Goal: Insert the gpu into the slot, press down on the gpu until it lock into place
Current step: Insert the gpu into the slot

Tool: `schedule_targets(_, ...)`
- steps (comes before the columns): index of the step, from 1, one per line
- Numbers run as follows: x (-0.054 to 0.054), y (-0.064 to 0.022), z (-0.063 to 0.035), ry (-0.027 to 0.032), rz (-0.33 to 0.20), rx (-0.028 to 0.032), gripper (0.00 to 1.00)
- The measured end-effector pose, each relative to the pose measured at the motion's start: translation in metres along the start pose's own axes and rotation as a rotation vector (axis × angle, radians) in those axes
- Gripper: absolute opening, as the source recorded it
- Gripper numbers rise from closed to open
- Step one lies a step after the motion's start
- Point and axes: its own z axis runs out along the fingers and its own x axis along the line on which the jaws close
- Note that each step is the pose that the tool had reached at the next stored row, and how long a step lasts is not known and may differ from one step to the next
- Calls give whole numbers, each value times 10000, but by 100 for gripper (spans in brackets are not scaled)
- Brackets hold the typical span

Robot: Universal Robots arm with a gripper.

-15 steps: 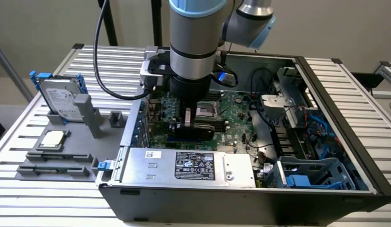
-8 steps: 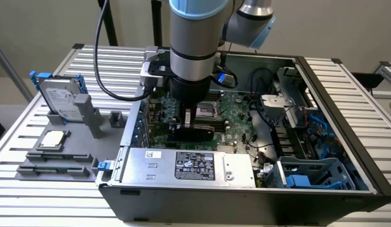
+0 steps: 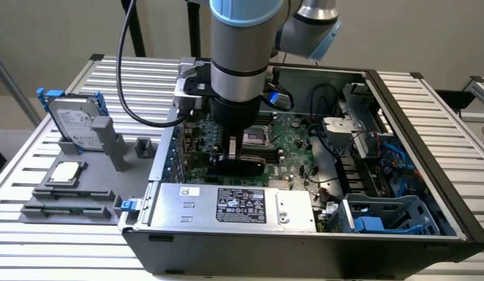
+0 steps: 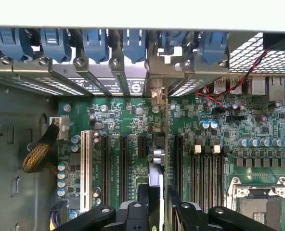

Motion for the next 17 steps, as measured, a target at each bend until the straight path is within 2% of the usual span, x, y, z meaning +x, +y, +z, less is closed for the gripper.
schedule_targets(5,0,0,3,-5,-4,1,26)
schedule_targets(7,-2,1,-21,-24,-4,6,26)
schedule_targets(9,-3,4,-94,0,-3,-8,27)
schedule_targets(10,-5,4,-130,-5,-5,-3,27)
schedule_targets(11,-6,4,-164,-5,-7,-4,34)
schedule_targets(14,-10,6,-246,-3,-12,-5,34)
schedule_targets(17,-11,20,-284,-3,-14,-4,34)
